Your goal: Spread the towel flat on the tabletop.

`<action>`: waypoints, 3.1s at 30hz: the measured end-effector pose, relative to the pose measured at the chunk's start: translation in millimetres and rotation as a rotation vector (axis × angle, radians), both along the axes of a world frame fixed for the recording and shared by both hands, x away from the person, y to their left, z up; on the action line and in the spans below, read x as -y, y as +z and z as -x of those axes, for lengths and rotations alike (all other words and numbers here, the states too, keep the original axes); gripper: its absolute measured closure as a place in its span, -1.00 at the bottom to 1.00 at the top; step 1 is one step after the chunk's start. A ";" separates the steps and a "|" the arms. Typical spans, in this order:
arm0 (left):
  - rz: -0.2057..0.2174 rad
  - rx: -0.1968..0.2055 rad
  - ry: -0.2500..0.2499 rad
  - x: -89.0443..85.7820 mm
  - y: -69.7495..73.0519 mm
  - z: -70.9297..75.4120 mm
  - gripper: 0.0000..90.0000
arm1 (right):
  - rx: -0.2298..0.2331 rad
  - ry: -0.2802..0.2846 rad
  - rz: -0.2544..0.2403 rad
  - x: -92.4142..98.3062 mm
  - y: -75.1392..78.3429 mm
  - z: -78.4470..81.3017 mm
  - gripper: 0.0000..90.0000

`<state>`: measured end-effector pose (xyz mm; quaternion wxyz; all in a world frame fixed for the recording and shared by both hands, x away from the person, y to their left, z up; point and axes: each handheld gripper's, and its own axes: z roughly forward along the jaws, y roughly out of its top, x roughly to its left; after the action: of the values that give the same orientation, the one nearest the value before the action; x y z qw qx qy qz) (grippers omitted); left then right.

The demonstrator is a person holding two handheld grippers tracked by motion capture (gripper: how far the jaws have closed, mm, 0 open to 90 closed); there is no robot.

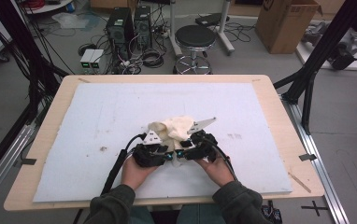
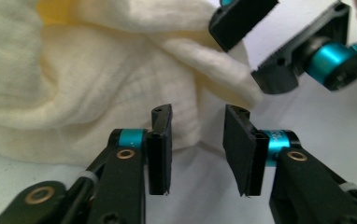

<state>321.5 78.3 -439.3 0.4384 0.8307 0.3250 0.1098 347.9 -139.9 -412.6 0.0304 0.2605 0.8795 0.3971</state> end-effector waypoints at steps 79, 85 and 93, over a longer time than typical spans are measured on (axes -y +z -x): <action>-0.032 0.153 -0.060 -101.7 38.6 60.0 0.40 | 0.083 0.085 -0.003 74.2 39.4 28.5 0.42; -0.049 0.138 -0.065 -90.8 29.6 47.7 0.37 | 0.058 0.086 0.014 66.6 30.9 13.5 0.42; -0.060 0.119 -0.062 -88.3 21.2 40.5 0.36 | 0.055 0.062 0.048 55.6 20.3 -5.7 0.44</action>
<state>281.0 166.6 -418.1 0.4353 0.8450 0.2691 0.1553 353.6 -195.6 -392.3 0.0487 0.2214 0.8952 0.3837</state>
